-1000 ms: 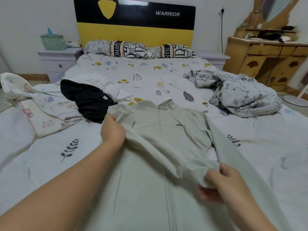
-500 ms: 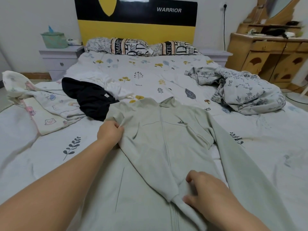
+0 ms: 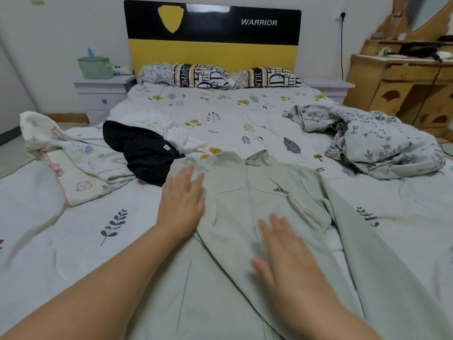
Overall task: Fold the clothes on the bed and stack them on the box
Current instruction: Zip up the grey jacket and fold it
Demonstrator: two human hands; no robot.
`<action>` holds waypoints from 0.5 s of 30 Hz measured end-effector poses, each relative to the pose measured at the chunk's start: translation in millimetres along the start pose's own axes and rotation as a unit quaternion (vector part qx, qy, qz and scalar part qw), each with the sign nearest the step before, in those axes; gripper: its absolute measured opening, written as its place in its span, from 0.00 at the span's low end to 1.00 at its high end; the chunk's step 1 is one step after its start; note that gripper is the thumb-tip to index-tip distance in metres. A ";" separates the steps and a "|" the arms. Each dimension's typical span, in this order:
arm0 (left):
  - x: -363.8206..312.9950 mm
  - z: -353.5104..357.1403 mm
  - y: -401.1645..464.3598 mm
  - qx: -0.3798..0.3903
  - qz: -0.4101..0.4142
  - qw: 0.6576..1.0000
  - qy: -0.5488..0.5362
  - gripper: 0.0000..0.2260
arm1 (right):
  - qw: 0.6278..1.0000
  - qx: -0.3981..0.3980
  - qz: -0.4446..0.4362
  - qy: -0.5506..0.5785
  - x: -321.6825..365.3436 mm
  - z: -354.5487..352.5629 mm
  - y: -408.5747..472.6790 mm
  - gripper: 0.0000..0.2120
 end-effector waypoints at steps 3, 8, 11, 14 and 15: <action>8.7 32.0 -22.3 0.282 0.009 0.959 0.033 0.26 | 0.984 0.169 -0.042 -0.047 0.0 53.6 -9.9 0.38; 31.2 23.4 4.6 0.155 -0.131 0.966 -0.162 0.22 | 0.986 0.157 -0.046 -0.042 8.7 30.5 21.9 0.42; 58.0 18.5 37.2 0.032 -0.180 0.974 -0.135 0.14 | 1.000 -0.011 -0.021 0.019 9.6 7.6 63.2 0.18; 74.0 36.6 59.2 0.081 -0.214 0.970 -0.086 0.14 | 0.995 -0.057 0.051 0.060 14.7 18.8 109.3 0.15; 77.9 44.6 63.4 0.104 -0.230 0.965 -0.067 0.13 | 0.995 -0.045 0.064 0.056 17.6 28.8 125.4 0.15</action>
Point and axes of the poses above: each hand's wrist, its own y-axis towards the middle knuckle, its own z-axis out of the palm, x = y × z, the point moved 4 cm from there along y, towards the middle knuckle, and after that the axes turned 12 degrees about -x, right-handed, at the moved point
